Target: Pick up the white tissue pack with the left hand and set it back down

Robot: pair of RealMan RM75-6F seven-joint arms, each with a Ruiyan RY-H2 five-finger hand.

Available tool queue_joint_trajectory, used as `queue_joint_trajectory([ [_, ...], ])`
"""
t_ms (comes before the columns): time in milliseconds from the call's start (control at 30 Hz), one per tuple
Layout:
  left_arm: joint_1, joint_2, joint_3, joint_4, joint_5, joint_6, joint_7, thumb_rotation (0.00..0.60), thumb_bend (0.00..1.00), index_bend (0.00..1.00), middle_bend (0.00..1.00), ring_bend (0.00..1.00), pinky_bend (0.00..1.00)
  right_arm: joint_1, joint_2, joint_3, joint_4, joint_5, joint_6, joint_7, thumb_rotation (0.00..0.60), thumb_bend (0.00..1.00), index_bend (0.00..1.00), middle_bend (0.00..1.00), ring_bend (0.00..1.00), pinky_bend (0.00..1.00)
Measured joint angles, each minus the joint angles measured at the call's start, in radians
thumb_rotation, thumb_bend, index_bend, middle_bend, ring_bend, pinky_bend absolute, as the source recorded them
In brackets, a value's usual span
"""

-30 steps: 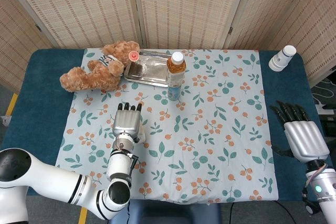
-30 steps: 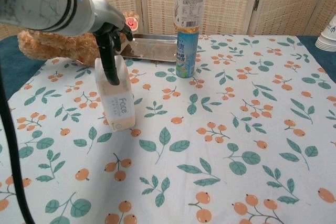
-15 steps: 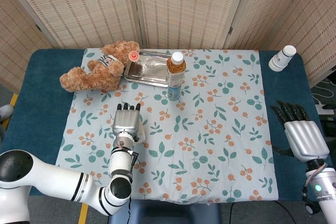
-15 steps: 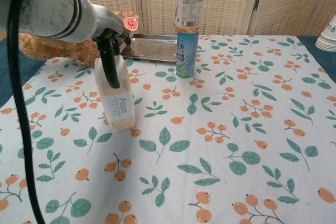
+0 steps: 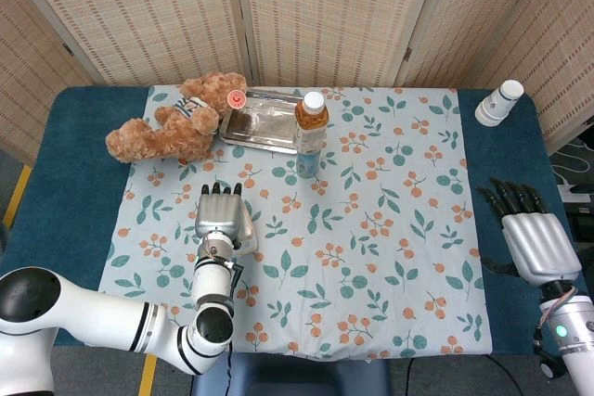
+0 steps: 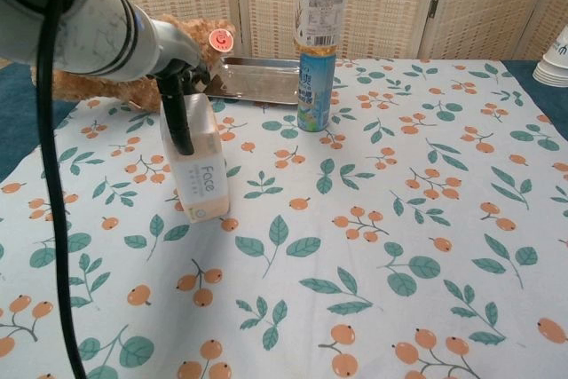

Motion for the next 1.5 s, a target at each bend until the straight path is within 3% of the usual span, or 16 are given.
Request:
queue_joint_trajectory([
  [167,0.006,-0.003,0.003,0.005,0.008,0.004,0.013,0.600,0.15,0.12,0.22,0.01,0.09,0.003,-0.003,-0.001,0.001,0.004,-0.004,-0.006,0.600,0.12,0.12,0.00,0.00,0.00],
  [300,0.009,-0.008,0.007,0.007,0.024,0.011,0.017,0.600,0.16,0.25,0.36,0.09,0.11,0.003,-0.004,-0.003,-0.001,0.003,-0.004,-0.008,0.600,0.12,0.12,0.00,0.00,0.00],
  [467,0.015,-0.017,0.013,0.008,0.045,0.028,0.023,0.600,0.16,0.34,0.46,0.16,0.13,0.003,-0.002,-0.002,-0.002,0.003,-0.002,-0.006,0.600,0.12,0.12,0.00,0.00,0.00],
  [700,0.023,-0.018,0.005,-0.007,0.096,0.036,0.003,0.600,0.18,0.38,0.51,0.20,0.16,0.003,-0.001,-0.002,0.001,0.004,-0.004,-0.002,0.600,0.12,0.12,0.00,0.00,0.00],
  [867,0.046,-0.007,-0.007,-0.044,0.201,0.029,-0.078,0.600,0.18,0.38,0.51,0.21,0.18,0.006,-0.003,-0.003,0.004,0.007,-0.007,-0.005,0.600,0.12,0.12,0.00,0.00,0.00],
  [1000,0.092,0.006,-0.009,-0.075,0.314,-0.008,-0.202,0.600,0.18,0.39,0.52,0.23,0.19,0.007,-0.006,-0.003,0.006,0.012,-0.007,-0.010,0.600,0.12,0.12,0.00,0.00,0.00],
  [1200,0.217,0.037,0.012,-0.093,0.520,-0.136,-0.483,0.600,0.18,0.40,0.54,0.25,0.18,0.013,-0.016,-0.005,0.010,0.025,-0.014,-0.026,0.600,0.12,0.11,0.00,0.00,0.00],
  [1500,0.432,0.072,0.093,0.012,0.979,-0.359,-1.018,0.600,0.15,0.39,0.52,0.25,0.20,0.023,-0.042,-0.015,0.011,0.039,-0.019,-0.069,0.600,0.12,0.11,0.00,0.00,0.00],
])
